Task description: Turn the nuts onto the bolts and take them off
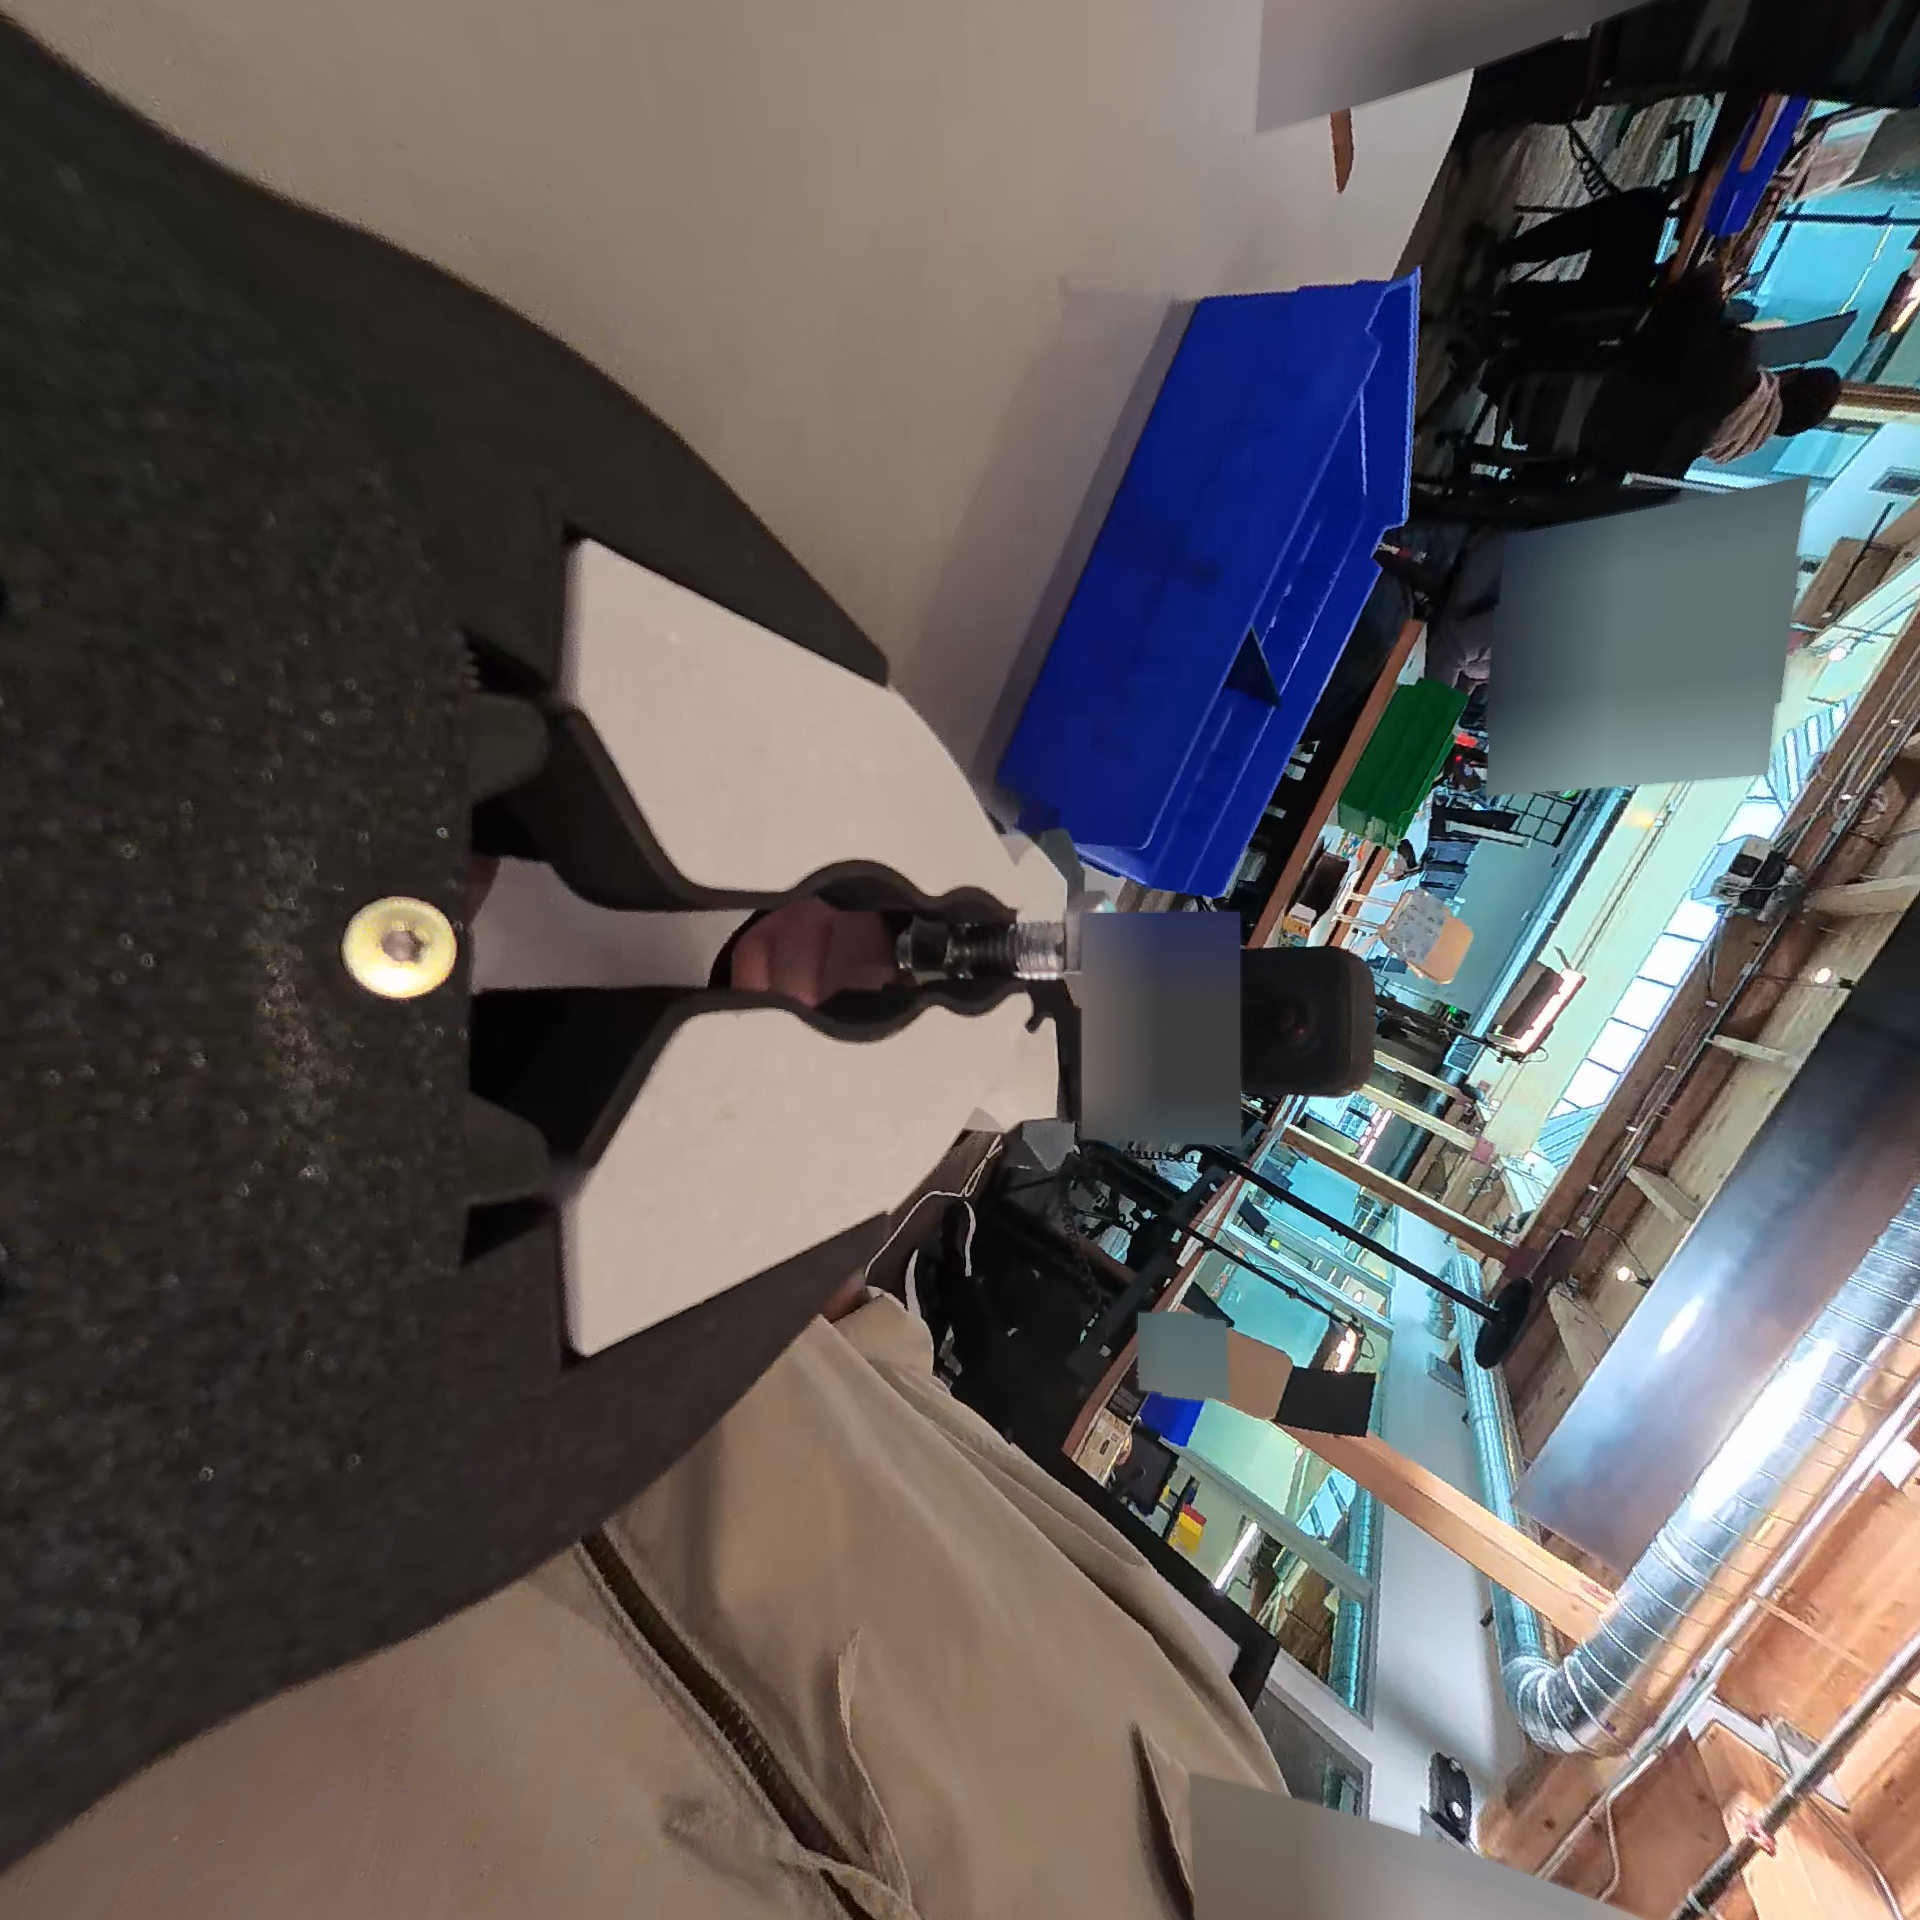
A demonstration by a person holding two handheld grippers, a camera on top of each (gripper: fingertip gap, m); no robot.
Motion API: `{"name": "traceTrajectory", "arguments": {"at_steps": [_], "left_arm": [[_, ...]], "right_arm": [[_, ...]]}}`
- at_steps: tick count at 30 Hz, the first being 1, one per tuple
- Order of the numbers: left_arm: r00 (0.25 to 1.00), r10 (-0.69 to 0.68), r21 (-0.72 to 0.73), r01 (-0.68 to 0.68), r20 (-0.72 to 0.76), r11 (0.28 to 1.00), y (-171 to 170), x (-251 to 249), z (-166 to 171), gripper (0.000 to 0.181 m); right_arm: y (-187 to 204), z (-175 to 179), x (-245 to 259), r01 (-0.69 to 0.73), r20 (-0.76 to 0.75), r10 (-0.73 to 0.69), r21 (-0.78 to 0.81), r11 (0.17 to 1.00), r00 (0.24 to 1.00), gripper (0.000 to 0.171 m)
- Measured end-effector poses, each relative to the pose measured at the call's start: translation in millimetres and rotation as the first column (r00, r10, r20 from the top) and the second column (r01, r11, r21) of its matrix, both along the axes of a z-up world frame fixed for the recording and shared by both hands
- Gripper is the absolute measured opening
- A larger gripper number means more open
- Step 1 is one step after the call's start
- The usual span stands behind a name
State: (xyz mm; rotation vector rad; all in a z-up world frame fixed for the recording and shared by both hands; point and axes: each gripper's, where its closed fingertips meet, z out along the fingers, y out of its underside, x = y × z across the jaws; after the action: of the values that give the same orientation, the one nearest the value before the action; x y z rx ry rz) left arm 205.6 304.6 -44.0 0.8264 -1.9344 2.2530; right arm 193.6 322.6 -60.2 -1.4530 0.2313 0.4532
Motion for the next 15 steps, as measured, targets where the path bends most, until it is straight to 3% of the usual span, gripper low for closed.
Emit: {"name": "traceTrajectory", "arguments": {"at_steps": [13, 15], "left_arm": [[1.0, -0.009, 0.035, 0.008, 0.02, 0.999, -1.9, -3.3, -4.0, 0.009], [0.999, -0.026, 0.03, 0.025, 0.02, 0.999, -3.0, -5.9, -3.2, 0.018]], "right_arm": [[-3.1, -6.0, -3.1, -0.019, 0.048, 0.019, 0.004, 1.0, 0.999, 0.008], [-2.8, -6.7, -3.9, -0.025, 0.055, 0.025, -0.001, 1.0, 0.998, 0.008]]}}
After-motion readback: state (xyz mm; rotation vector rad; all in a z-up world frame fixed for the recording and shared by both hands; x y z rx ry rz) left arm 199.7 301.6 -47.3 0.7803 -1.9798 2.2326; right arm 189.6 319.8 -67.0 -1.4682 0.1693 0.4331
